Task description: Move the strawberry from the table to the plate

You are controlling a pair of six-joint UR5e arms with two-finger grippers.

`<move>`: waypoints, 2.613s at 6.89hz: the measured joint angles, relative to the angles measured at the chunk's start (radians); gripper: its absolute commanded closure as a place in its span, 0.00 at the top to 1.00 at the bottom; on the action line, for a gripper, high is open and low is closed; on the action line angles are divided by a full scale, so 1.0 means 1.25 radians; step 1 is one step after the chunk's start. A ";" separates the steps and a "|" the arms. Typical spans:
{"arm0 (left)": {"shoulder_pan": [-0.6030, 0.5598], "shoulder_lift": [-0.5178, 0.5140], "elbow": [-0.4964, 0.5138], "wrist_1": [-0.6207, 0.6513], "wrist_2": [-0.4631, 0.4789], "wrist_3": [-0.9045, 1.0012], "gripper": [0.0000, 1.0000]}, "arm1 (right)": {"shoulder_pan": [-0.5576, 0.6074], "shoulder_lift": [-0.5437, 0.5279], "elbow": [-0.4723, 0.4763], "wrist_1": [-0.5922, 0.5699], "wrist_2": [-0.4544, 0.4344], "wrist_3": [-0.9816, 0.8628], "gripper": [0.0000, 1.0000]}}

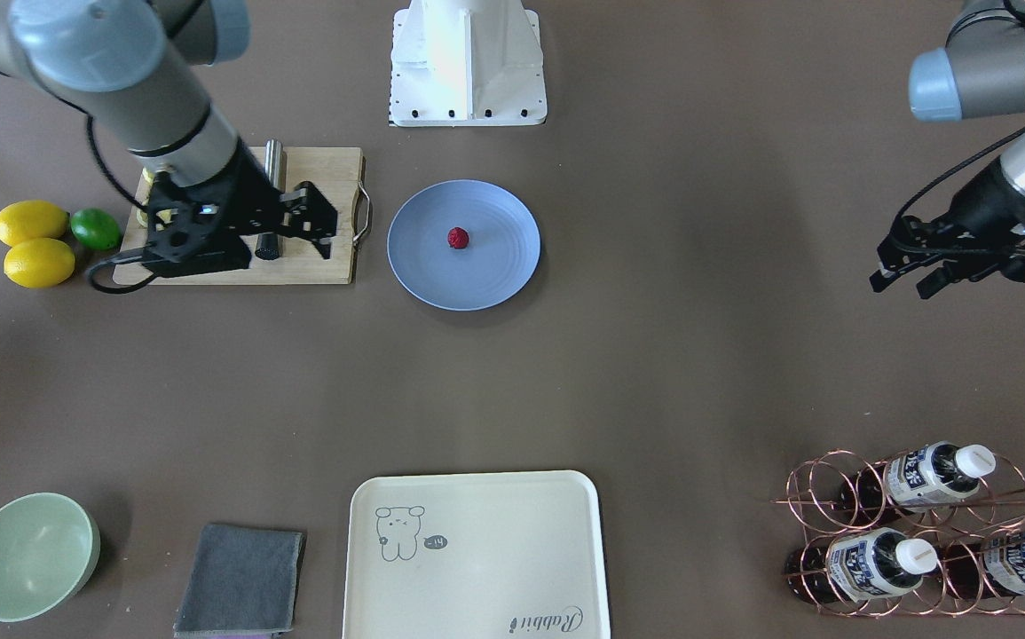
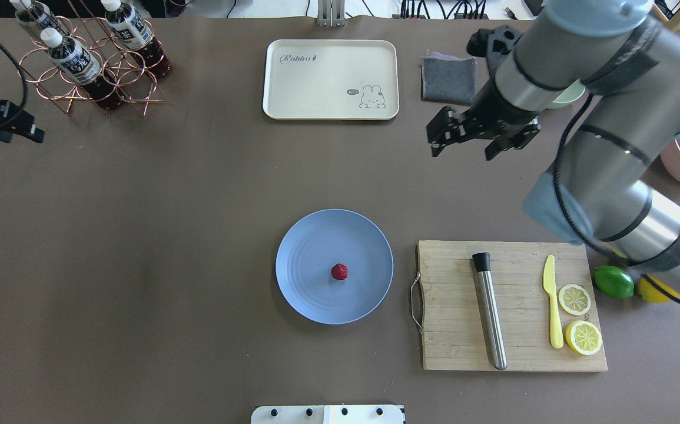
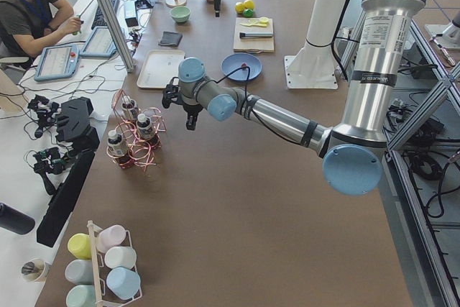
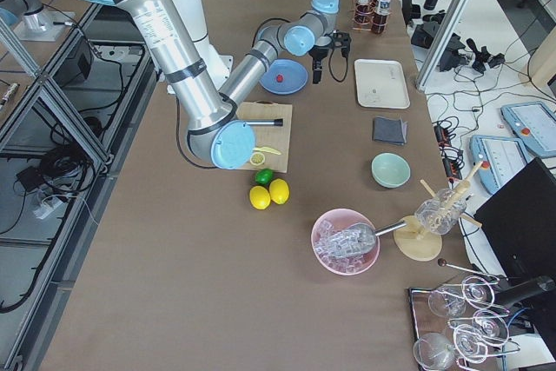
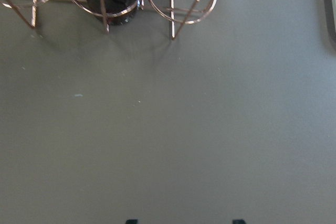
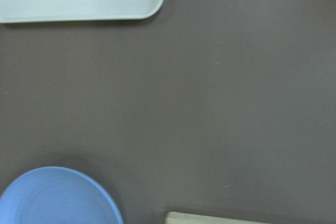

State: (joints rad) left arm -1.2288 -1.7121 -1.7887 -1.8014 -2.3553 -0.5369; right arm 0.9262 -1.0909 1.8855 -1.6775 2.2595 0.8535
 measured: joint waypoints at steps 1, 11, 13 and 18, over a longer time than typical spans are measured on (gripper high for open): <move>-0.063 0.001 0.004 0.089 -0.006 0.140 0.76 | 0.076 -0.069 0.005 -0.010 0.031 -0.143 1.00; -0.213 0.098 0.046 0.235 -0.010 0.409 0.98 | 0.555 -0.309 -0.197 -0.206 0.018 -1.121 1.00; -0.213 0.114 0.046 0.234 -0.010 0.408 0.97 | 0.558 -0.314 -0.199 -0.206 0.018 -1.122 1.00; -0.216 0.131 0.045 0.234 -0.011 0.408 0.97 | 0.559 -0.315 -0.198 -0.206 0.016 -1.121 1.00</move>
State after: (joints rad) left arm -1.4984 -1.5477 -1.7328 -1.5094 -2.3695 -0.0267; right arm 1.6245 -1.4848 1.6375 -1.9344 2.2801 -0.5472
